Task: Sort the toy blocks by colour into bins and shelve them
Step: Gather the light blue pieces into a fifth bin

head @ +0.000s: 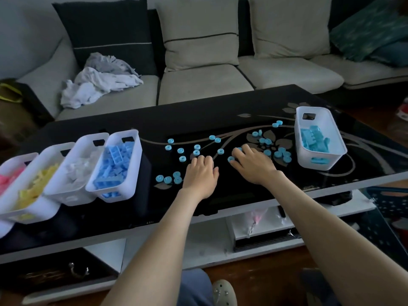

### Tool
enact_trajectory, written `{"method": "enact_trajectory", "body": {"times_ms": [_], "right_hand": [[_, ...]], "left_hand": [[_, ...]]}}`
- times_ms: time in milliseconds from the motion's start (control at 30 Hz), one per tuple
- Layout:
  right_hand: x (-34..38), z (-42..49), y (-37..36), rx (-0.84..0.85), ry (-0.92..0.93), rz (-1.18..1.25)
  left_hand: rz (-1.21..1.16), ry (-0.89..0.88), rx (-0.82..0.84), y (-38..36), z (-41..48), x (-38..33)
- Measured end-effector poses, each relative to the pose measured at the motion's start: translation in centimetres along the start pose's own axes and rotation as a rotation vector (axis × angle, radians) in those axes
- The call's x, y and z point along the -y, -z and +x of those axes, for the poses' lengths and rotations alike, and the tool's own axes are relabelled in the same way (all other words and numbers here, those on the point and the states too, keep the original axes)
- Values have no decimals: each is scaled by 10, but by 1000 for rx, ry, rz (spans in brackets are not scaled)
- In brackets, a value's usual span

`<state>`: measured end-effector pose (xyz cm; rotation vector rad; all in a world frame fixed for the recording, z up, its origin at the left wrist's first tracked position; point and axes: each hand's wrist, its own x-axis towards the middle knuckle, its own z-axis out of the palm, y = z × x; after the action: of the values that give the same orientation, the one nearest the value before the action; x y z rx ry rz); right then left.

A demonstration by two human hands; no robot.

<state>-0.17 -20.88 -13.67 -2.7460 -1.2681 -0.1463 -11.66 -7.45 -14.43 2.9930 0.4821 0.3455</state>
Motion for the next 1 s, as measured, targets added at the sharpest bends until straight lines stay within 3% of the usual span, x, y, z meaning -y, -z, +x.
{"method": "enact_trajectory", "body": {"times_ms": [233, 533, 767, 1000], "right_hand": [[5, 7, 5, -52, -54, 18], [10, 8, 2, -107, -146, 14], [0, 0, 8, -81, -224, 10], [-5, 2, 18, -171, -243, 123]], "left_hand": [[38, 25, -66, 5, 1, -9], [129, 196, 120, 14, 27, -56], [7, 323, 186, 23, 48, -107], [-297, 453, 188, 36, 52, -110]]}}
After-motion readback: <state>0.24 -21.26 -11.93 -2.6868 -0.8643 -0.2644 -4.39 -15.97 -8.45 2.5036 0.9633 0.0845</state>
